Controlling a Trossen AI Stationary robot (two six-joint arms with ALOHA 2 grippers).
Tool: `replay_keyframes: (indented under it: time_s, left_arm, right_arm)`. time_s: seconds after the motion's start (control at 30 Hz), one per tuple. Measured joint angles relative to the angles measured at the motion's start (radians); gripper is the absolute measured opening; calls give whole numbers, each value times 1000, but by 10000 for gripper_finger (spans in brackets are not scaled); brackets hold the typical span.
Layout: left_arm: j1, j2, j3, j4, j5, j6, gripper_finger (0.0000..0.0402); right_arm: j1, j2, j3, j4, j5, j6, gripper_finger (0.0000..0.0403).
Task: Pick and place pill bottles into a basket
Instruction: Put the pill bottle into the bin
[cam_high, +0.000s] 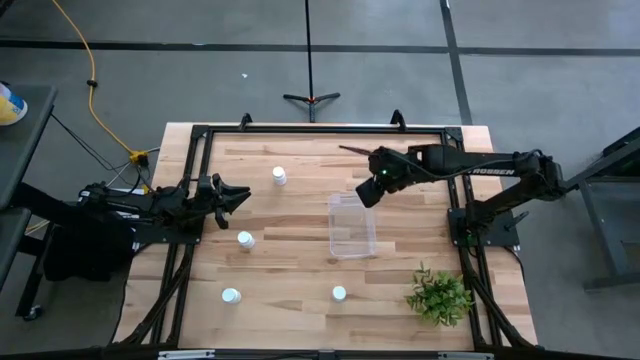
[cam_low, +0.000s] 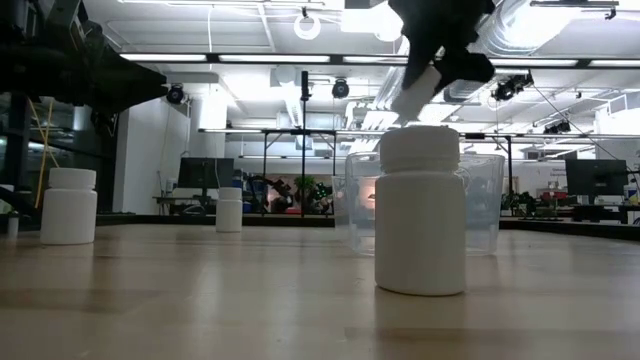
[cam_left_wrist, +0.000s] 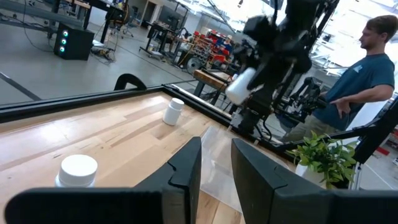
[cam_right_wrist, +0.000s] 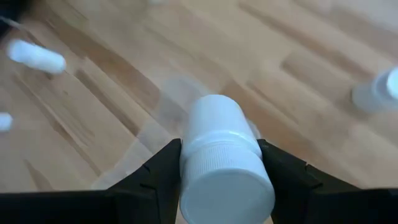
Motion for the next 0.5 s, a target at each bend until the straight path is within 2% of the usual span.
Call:
replay_keyframes:
  time_s: [0.17,0.3,0.5]
  left_arm:
    - [0,0,0,0,0,0,124]
    - [0,0,0,0,0,0,124]
    - [0,0,0,0,0,0,124]
  right_arm:
    - [-17,46,120,-29,2,-71,170]
    - [-19,166,262,-128,-1,-181,170]
    - [-18,323,433,-286,-59,-301,170]
